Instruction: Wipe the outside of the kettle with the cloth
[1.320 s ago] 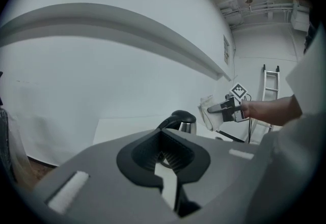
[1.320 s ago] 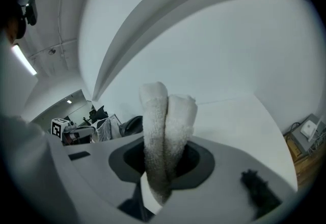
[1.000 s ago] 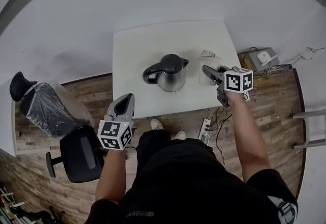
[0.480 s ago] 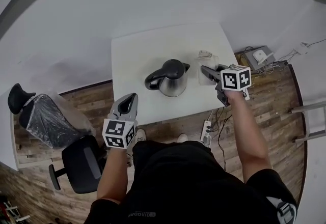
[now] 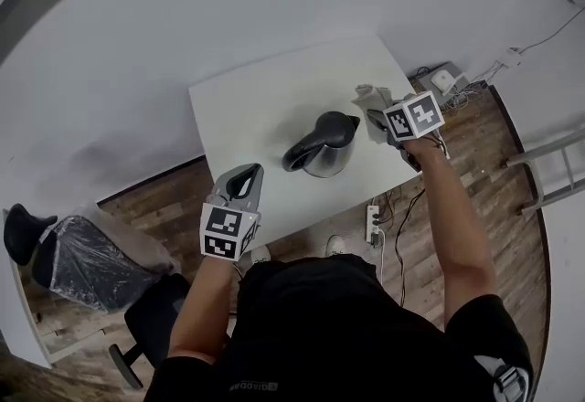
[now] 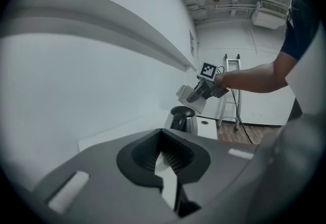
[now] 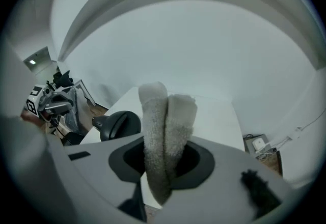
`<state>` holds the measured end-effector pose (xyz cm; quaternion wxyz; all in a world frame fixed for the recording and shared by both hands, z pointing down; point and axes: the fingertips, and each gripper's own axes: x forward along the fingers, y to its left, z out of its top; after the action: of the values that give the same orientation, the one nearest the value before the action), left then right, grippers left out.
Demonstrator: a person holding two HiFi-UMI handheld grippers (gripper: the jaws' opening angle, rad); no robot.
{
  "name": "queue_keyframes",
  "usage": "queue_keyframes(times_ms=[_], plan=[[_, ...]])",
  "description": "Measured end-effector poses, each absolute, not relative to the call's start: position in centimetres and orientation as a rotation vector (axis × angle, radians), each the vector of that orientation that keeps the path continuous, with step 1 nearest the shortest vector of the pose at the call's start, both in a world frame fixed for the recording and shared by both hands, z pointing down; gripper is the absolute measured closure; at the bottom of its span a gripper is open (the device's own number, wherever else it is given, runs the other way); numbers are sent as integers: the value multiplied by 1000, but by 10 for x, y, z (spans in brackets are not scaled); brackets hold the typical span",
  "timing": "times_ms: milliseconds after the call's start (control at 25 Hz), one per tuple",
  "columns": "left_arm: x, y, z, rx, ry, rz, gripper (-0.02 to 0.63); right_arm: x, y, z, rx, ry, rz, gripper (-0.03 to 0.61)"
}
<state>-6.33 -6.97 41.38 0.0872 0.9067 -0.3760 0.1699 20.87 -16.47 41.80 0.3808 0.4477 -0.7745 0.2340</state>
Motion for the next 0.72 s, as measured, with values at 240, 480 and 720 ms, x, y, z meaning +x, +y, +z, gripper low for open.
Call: queue_keyframes(times_ms=[240,480,720], plan=[[-70,-78,419,2781,-923,482,609,175,-162,409,1143,-1785,462,483],[-81,-79,422,2800,-813,415,609,147,-150,401,1102,-1583,296,483],[-97,-79,432,2804,-775,408,609,112,-151,403,979,-1385,55,483]])
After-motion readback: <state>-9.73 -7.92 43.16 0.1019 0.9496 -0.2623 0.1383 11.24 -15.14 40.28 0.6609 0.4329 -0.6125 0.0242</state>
